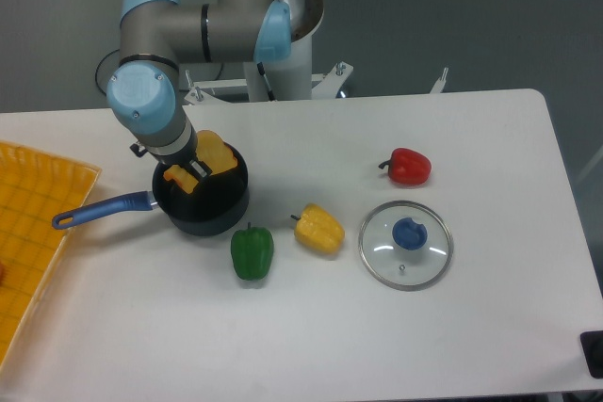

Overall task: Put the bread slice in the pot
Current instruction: 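Lower the bread slice into the saucepan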

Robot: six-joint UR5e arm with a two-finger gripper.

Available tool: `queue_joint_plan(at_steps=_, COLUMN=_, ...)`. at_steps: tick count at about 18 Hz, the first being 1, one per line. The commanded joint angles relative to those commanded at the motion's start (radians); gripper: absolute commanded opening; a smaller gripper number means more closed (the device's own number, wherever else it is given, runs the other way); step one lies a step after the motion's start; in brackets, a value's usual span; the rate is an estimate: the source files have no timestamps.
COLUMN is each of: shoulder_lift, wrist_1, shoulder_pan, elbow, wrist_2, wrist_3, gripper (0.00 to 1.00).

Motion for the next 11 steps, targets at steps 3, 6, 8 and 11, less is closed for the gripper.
queue_joint_plan(at_steps=3, shoulder_lift=-0.011, wrist_1=0.025, shoulder_pan=-0.015, elbow=-0.002, wrist_2=0.003, wrist_3=-0.027, gripper=0.04)
queue_joint_plan(at_steps=6, shoulder_lift=-0.014, wrist_1=0.025, shoulder_pan=-0.015, elbow=-0.003, wrist_2=0.005, wrist_3=-0.035, gripper=0.04)
queue_joint_plan(at_steps=8, shoulder_lift=-0.023, wrist_1=0.025, shoulder_pan=-0.017, elbow=-0.005, wrist_2=0.006, wrist_3=-0.035, gripper=0.04)
queue_joint_plan(at_steps=11, shoulder_lift=-0.031, wrist_1=0.037, shoulder_pan=-0.021, elbow=-0.009, wrist_2=0.008, wrist_3=-0.032, gripper=0.04)
